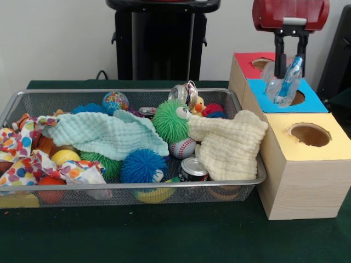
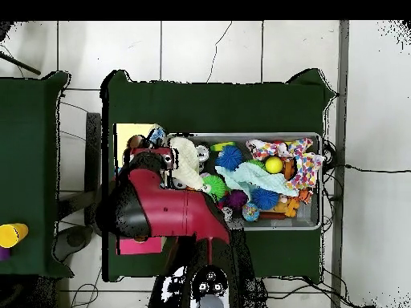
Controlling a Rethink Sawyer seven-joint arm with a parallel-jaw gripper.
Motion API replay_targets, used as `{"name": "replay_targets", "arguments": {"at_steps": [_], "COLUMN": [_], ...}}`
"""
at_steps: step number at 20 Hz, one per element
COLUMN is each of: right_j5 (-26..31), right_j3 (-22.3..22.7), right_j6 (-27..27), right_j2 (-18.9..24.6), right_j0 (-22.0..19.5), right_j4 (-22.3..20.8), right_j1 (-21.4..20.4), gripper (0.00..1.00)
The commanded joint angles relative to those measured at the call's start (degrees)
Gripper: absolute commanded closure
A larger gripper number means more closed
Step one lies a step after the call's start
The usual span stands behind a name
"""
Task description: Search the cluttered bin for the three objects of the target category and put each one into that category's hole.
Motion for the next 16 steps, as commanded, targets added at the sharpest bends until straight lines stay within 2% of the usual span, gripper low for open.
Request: {"name": "replay_targets", "arguments": {"at_steps": [1,8,16], "right_j5": [-3.2,-3.4,-1.7], "right_j3": [7.6,8.0,8.4], "right_j6": [12.9,12.5,12.4], "right_j2": [2.4,1.6,-1.5], "right_j0": [0.0,0.8,4.1], "right_j4": [-0.3,0.2,1.2], "right_j1": [0.5,0.1,-1.6], "gripper": [1.00,1.00,1.00]}}
